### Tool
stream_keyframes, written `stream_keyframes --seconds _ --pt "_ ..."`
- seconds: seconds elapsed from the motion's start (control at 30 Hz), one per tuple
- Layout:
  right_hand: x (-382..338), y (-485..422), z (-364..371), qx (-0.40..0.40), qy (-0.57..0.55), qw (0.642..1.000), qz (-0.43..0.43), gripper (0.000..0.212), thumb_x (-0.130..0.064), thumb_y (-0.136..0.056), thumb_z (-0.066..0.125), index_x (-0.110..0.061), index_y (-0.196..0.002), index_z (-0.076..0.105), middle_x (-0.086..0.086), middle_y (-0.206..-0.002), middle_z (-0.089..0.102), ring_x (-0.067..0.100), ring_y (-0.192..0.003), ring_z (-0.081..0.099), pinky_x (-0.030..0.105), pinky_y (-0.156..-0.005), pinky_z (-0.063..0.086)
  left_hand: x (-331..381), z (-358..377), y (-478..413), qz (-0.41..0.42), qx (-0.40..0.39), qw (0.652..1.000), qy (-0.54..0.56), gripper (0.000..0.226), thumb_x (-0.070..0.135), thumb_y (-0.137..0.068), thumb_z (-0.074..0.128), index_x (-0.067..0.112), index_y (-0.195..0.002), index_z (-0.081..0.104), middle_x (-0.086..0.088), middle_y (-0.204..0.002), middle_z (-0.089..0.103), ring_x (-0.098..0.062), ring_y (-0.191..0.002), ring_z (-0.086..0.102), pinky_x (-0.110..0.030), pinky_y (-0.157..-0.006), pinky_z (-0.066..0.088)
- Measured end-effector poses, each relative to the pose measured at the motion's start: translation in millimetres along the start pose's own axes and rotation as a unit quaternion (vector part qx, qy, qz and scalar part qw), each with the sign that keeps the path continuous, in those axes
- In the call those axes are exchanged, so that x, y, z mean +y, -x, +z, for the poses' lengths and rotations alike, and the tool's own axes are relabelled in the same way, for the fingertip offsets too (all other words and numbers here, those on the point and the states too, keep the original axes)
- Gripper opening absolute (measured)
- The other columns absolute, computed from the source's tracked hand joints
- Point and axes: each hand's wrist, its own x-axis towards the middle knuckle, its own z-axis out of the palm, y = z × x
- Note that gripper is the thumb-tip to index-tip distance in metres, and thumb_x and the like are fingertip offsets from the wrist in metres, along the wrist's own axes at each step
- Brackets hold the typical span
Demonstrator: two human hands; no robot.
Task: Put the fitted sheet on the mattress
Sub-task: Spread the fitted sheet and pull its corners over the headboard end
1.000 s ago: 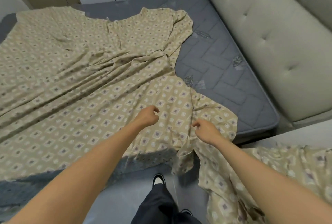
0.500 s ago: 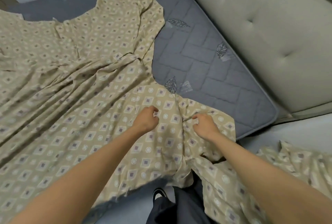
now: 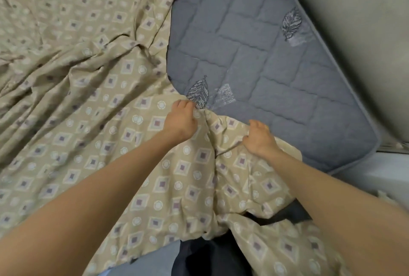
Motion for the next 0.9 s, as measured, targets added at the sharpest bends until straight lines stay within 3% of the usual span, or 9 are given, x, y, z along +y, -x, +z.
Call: stream_keyframes --seconds 0.17,0.3,0.37,0.5,0.63,0.7,0.73,0.8,0.9 --pt "16 -19 9 -0.012 -0.001 1.0 0.011 0.054 -0.031 -0.09 0.057 -0.011 -0.137 0.037 0.012 -0.138 0.048 0.031 -0.129 0.044 0.04 -0.107 0.036 5 14 -24 0.018 -0.087 0.992 -0.089 0.054 0.014 -0.095 0.038 0.014 -0.148 0.027 -0.002 -0.159 0.018 -0.024 -0.149 0.002 -0.043 -0.121 0.01" --pt "20 -10 13 -0.092 -0.167 0.98 -0.051 0.003 -0.02 -0.081 0.061 -0.018 -0.081 0.063 0.004 -0.081 0.064 0.018 -0.081 0.06 0.028 -0.068 0.043 10 16 -25 0.051 -0.158 0.971 -0.175 0.058 0.011 -0.095 0.033 0.02 -0.151 0.022 0.006 -0.161 0.01 -0.021 -0.149 -0.007 -0.054 -0.117 -0.003" --pt "22 2 16 -0.095 -0.189 0.974 -0.086 0.013 -0.019 -0.076 0.063 -0.008 -0.069 0.061 0.0 -0.065 0.053 0.012 -0.066 0.05 0.027 -0.06 0.037 14 15 -22 0.051 -0.171 0.966 -0.187 0.062 0.006 -0.091 0.034 0.022 -0.15 0.023 0.005 -0.159 0.017 -0.02 -0.149 -0.001 -0.06 -0.115 -0.004" --pt "20 19 31 -0.171 -0.144 0.968 -0.11 0.029 -0.035 -0.068 0.057 -0.011 -0.054 0.049 0.003 -0.069 0.045 0.014 -0.066 0.044 0.028 -0.062 0.034 11 14 -13 0.071 -0.17 0.936 -0.3 0.064 0.009 -0.092 0.033 0.03 -0.15 0.018 0.0 -0.147 0.039 -0.023 -0.142 0.024 -0.062 -0.112 -0.006" --pt "9 27 39 -0.214 -0.167 0.962 -0.035 0.038 -0.049 -0.078 0.044 -0.018 -0.062 0.062 0.003 -0.073 0.064 0.02 -0.074 0.058 0.03 -0.07 0.042 -9 18 2 0.06 -0.193 0.891 -0.407 0.049 0.026 -0.1 0.034 0.023 -0.147 0.025 -0.002 -0.139 0.051 -0.022 -0.131 0.045 -0.04 -0.116 0.015" --pt "6 29 46 -0.194 -0.139 0.97 -0.041 0.033 -0.04 -0.09 0.048 -0.016 -0.087 0.071 0.007 -0.087 0.067 0.025 -0.089 0.061 0.027 -0.077 0.042 -22 22 14 0.03 -0.193 0.896 -0.399 0.044 0.03 -0.101 0.035 0.014 -0.141 0.03 -0.004 -0.137 0.054 -0.023 -0.127 0.05 -0.032 -0.107 0.029" --pt "5 29 50 -0.17 -0.108 0.978 -0.049 0.029 -0.037 -0.091 0.053 -0.014 -0.103 0.066 0.009 -0.102 0.065 0.027 -0.102 0.059 0.027 -0.083 0.043 -27 24 21 0.013 -0.196 0.9 -0.389 0.041 0.028 -0.101 0.035 0.011 -0.138 0.033 -0.006 -0.136 0.054 -0.023 -0.126 0.052 -0.03 -0.104 0.032" --pt "-1 34 57 -0.139 -0.056 0.988 -0.037 0.051 -0.039 -0.086 0.061 -0.016 -0.129 0.047 0.009 -0.133 0.048 0.029 -0.127 0.043 0.037 -0.101 0.039 -39 29 38 -0.018 -0.208 0.903 -0.375 0.039 0.017 -0.1 0.034 0.005 -0.137 0.033 -0.007 -0.136 0.054 -0.024 -0.125 0.053 -0.03 -0.102 0.037" --pt "-12 43 67 -0.138 0.046 0.988 -0.056 0.065 -0.048 -0.079 0.066 -0.023 -0.134 0.042 0.005 -0.139 0.037 0.027 -0.133 0.027 0.046 -0.105 0.031 -53 39 58 -0.03 -0.212 0.908 -0.36 0.038 0.009 -0.1 0.033 0.003 -0.137 0.03 -0.01 -0.131 0.056 -0.028 -0.12 0.057 -0.034 -0.095 0.045"
